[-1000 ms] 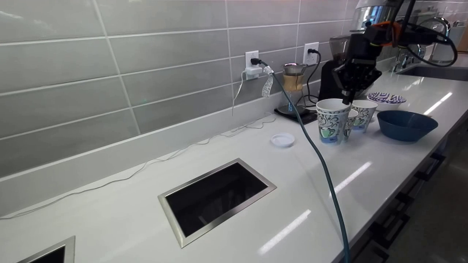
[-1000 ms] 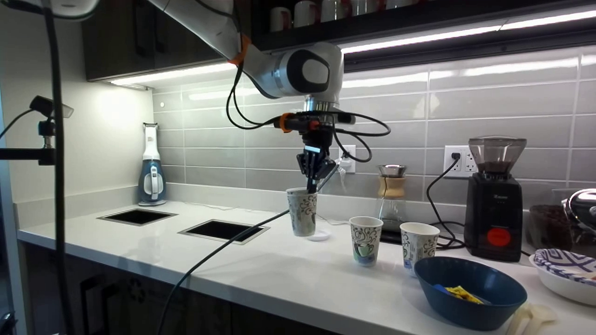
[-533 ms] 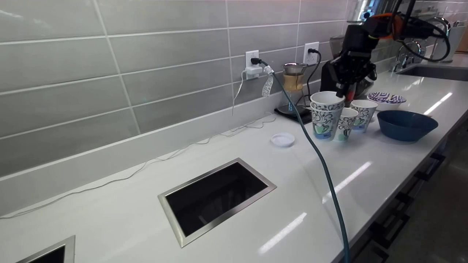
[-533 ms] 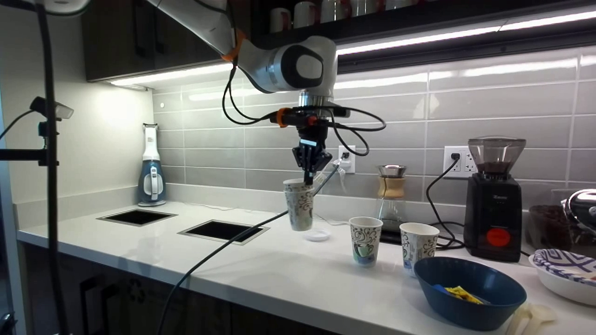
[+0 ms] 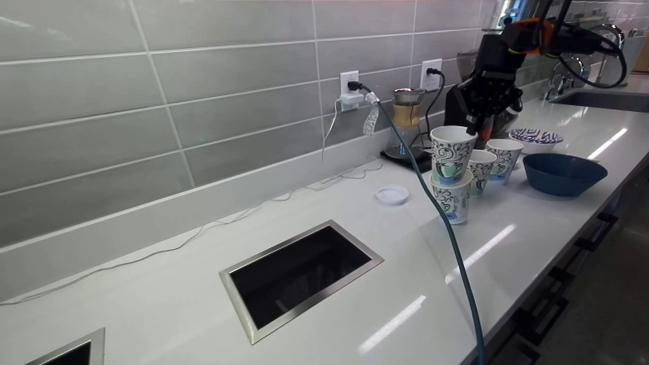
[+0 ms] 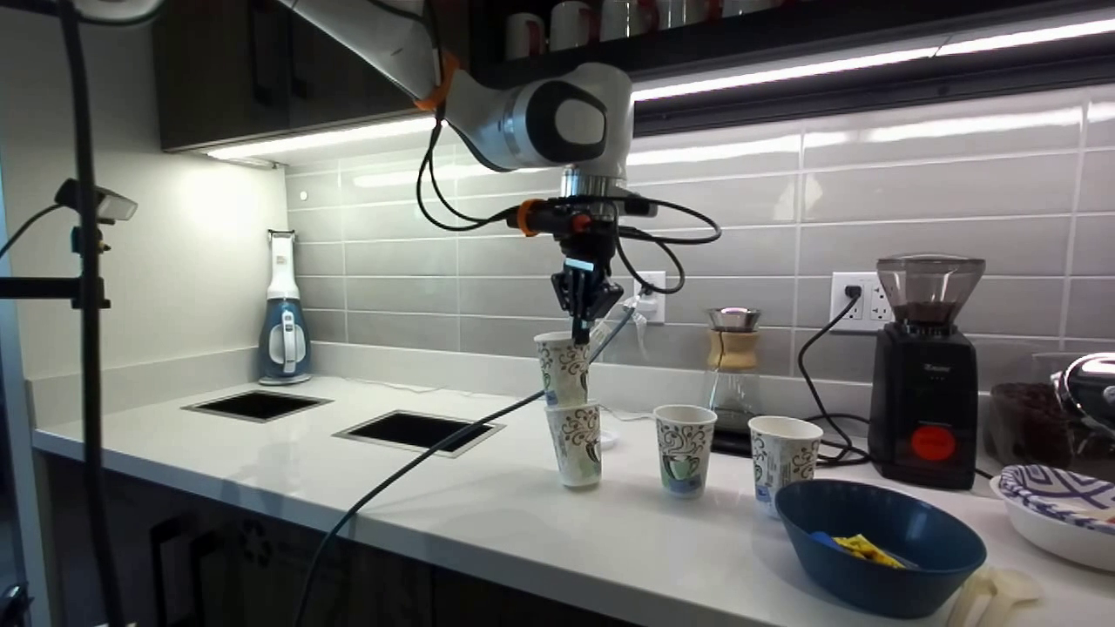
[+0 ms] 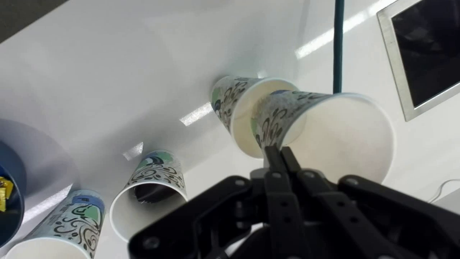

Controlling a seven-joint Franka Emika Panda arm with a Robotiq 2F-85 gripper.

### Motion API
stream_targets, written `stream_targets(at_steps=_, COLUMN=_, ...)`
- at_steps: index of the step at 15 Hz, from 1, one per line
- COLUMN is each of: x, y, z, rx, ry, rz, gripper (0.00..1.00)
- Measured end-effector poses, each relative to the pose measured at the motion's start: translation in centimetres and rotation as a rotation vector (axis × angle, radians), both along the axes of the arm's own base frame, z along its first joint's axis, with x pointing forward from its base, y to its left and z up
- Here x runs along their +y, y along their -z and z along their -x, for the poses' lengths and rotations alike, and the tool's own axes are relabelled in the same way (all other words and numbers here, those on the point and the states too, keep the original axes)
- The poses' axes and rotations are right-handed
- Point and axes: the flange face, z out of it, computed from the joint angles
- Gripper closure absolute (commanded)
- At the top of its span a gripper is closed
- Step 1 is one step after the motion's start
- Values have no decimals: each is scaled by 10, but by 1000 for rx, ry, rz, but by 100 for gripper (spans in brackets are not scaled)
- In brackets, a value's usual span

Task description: Unstack the cups on the table

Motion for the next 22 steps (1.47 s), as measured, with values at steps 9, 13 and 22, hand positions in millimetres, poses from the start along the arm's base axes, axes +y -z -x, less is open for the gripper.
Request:
stream_targets(at_steps=9, x=-13, y=-43, z=8, rx=-67, ry=56, rz=-10, gripper=99)
stream_targets(at_steps=13, x=-26, y=-63, z=7, rx=-112, ry=117, rz=-44, gripper=99)
stream_targets(at_steps=22, x=-43, y=-5, z=-65, rx=-116, ry=283, rz=-139, gripper=99)
